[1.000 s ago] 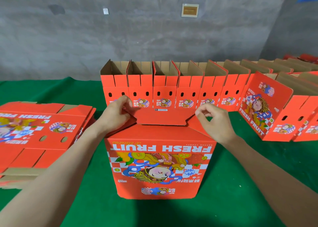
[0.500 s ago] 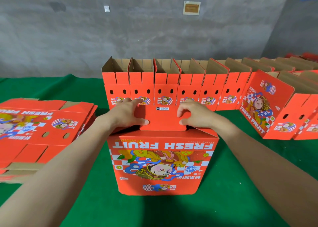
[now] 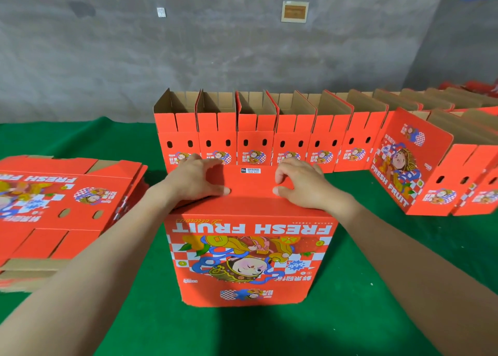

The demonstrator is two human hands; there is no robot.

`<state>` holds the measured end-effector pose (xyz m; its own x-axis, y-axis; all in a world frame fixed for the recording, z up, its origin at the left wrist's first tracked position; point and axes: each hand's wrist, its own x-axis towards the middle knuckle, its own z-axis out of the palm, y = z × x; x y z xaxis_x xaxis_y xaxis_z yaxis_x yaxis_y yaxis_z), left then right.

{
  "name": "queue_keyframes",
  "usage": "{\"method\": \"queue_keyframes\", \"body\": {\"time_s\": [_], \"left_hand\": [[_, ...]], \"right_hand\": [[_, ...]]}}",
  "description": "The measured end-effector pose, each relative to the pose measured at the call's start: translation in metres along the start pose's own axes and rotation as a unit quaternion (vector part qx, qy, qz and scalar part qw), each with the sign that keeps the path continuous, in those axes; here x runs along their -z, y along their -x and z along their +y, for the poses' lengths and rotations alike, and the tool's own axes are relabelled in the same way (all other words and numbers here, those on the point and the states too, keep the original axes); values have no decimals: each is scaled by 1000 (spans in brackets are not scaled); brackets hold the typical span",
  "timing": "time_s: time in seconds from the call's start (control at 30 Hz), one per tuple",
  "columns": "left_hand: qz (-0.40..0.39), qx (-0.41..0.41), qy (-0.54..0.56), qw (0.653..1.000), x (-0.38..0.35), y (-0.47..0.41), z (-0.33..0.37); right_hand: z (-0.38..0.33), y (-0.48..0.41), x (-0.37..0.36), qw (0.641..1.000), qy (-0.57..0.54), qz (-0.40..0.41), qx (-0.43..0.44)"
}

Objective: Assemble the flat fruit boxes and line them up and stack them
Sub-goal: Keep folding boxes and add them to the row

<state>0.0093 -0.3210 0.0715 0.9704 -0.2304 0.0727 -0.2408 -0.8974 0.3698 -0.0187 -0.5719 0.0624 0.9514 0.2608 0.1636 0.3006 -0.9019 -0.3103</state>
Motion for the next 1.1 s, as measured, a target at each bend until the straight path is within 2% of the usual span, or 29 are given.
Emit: {"method": "queue_keyframes", "body": {"time_s": [0.07, 0.13, 0.2, 0.27, 0.33, 0.4, 0.43, 0.5, 0.57, 0.63, 0.67, 0.8, 0.97, 1.1], "left_hand": [[10, -11, 104, 994, 8, 2, -3], [35, 12, 172, 984, 15, 4, -9], [26, 54, 143, 988, 15, 7, -16], [-22, 85, 112, 990, 9, 11, -21], [-40, 106, 128, 985, 4, 15, -24], [-30, 110, 136, 984, 4, 17, -26], [-27, 112, 137, 984, 4, 18, -27], [-22, 118, 141, 983, 5, 20, -31], [-10, 123, 154, 980, 5, 23, -36], [4, 119, 158, 980, 5, 27, -40], [14, 116, 154, 981, 5, 28, -40], [89, 105, 129, 982, 8, 27, -35], [212, 79, 121, 966, 13, 18, -26], [306, 51, 143, 940, 2, 21, -29]], "right_hand": [[2, 0, 2, 1000, -21, 10, -6], [3, -1, 1, 1000, -11, 20, -4], [5, -3, -1, 1000, -15, 27, -5], [5, -6, -1, 994, -90, 63, -13], [5, -8, 3, 960, -230, 152, -41], [9, -4, 8, 898, -356, 243, -89], [15, 1, 7, 871, -396, 263, -125], [29, 13, 0, 860, -410, 217, -213], [37, 35, -18, 863, -419, 73, -272], [34, 56, -32, 854, -441, -48, -273], [33, 61, -34, 855, -441, -65, -267], [31, 57, -20, 874, -409, -42, -260], [32, 46, -4, 873, -417, 26, -250], [31, 45, -3, 879, -408, 14, -246]]}}
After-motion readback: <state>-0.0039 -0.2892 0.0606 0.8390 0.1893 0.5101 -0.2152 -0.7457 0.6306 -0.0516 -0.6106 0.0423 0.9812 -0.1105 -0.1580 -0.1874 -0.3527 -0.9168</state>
